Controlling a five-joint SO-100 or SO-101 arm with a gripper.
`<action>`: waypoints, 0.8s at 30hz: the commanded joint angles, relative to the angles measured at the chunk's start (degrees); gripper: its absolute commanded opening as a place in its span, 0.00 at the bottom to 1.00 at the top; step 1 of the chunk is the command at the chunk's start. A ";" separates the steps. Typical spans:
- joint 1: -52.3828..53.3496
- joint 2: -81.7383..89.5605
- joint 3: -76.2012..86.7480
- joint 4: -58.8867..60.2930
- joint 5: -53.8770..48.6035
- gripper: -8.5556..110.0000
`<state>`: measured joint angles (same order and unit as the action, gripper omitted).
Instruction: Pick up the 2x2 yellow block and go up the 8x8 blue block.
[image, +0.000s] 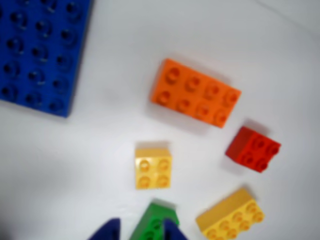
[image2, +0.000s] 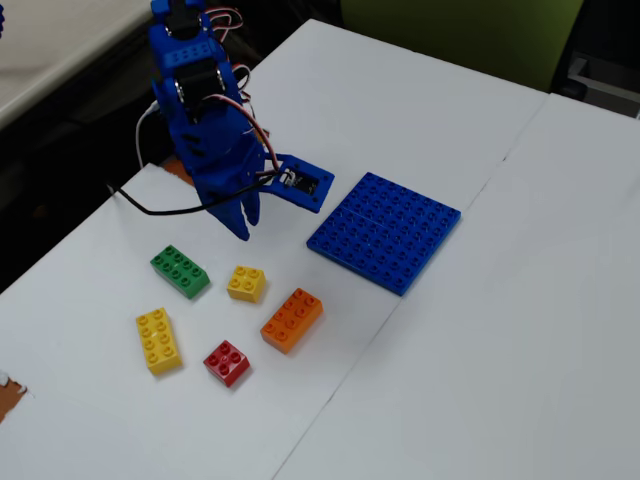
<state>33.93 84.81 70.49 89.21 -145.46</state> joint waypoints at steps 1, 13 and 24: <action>1.23 -1.05 -2.64 -2.37 -2.29 0.23; 4.83 -5.10 -3.69 -2.46 -7.56 0.28; 6.86 -11.78 -3.69 -5.19 -7.47 0.28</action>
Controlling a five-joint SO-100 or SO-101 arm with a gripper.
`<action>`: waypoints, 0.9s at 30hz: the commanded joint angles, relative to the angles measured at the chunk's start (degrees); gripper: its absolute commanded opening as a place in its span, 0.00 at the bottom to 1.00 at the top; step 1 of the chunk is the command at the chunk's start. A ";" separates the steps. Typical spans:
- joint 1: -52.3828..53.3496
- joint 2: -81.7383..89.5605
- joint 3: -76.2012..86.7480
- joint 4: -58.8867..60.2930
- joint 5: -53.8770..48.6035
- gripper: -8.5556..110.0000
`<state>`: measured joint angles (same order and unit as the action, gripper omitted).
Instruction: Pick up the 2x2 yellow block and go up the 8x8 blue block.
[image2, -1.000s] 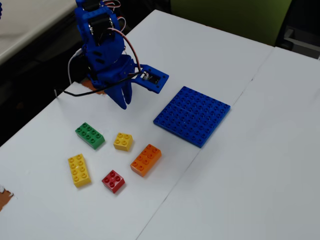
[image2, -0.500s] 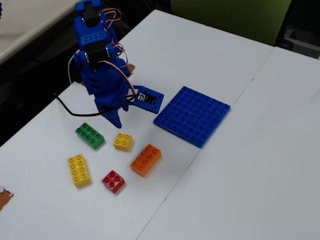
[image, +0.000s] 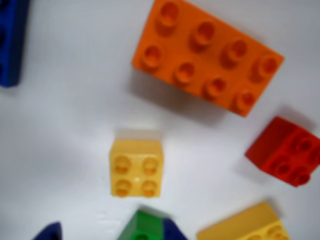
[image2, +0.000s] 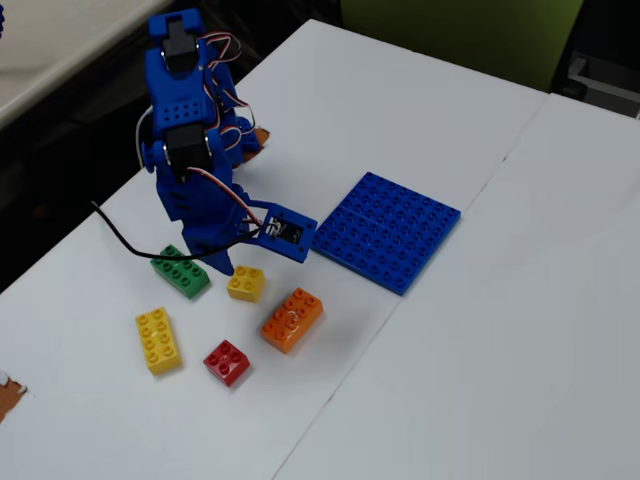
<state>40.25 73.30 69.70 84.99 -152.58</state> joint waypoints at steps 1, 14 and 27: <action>0.53 -0.79 -2.90 -1.41 -0.35 0.28; 0.70 -7.21 -2.90 -7.65 -0.35 0.28; 1.23 -10.11 -2.29 -7.73 -3.16 0.28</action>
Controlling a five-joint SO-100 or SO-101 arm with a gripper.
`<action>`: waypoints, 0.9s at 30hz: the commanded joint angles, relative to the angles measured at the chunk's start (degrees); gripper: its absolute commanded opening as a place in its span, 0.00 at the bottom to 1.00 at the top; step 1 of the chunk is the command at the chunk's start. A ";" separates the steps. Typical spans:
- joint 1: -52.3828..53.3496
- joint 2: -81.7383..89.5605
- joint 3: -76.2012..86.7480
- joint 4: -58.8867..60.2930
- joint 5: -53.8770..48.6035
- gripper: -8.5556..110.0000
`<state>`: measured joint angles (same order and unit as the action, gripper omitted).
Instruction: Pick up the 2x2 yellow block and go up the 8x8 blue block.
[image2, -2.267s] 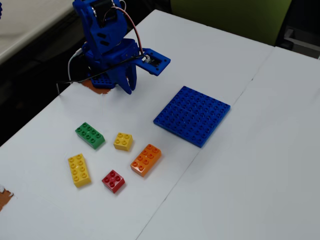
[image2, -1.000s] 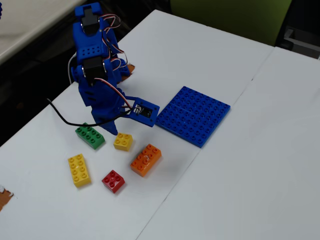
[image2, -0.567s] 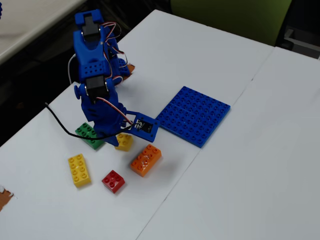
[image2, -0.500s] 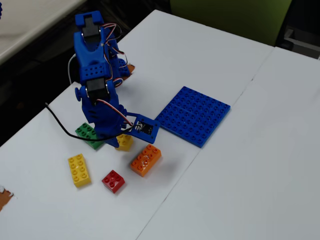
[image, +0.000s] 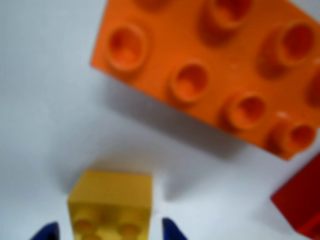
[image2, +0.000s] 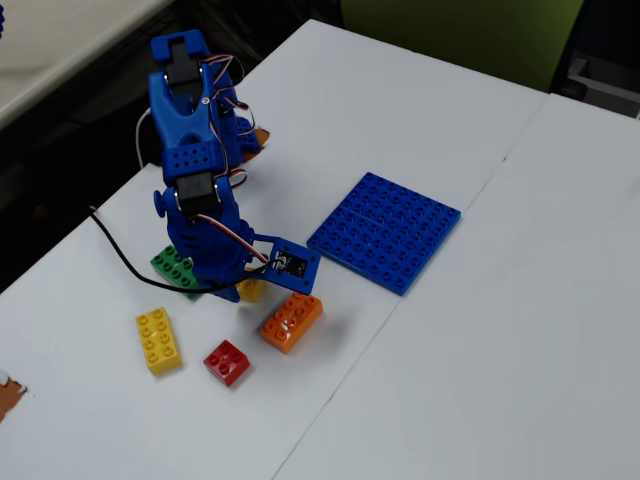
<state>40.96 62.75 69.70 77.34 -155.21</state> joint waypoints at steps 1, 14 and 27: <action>0.53 0.35 -2.20 -0.09 -0.53 0.28; 0.18 -1.41 -1.85 -0.62 0.35 0.11; -3.78 4.57 -7.38 7.12 10.72 0.07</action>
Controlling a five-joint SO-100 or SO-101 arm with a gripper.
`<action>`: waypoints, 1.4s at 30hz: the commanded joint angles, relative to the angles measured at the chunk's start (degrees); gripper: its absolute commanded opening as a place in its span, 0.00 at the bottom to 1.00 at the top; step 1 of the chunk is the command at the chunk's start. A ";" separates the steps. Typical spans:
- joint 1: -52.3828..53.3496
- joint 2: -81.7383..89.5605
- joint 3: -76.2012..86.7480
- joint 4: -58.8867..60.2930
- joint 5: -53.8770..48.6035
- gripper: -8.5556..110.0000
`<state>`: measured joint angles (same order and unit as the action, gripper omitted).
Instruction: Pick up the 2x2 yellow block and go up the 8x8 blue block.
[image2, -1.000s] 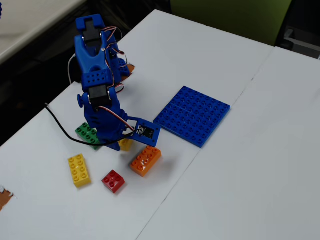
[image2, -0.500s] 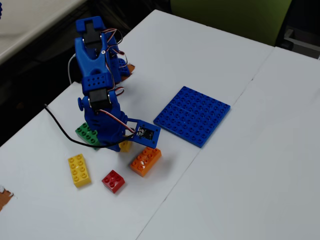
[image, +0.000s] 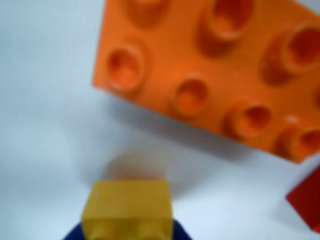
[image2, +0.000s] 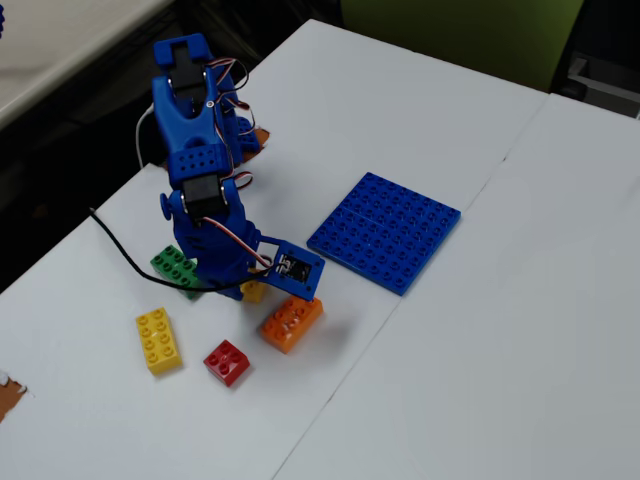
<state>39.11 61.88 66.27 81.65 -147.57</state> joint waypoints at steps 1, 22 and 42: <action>-2.64 6.42 -4.92 4.22 4.75 0.07; -22.50 19.34 -18.02 16.35 39.46 0.07; -39.55 14.33 -19.25 16.70 57.83 0.07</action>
<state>0.88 76.46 50.45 98.00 -90.88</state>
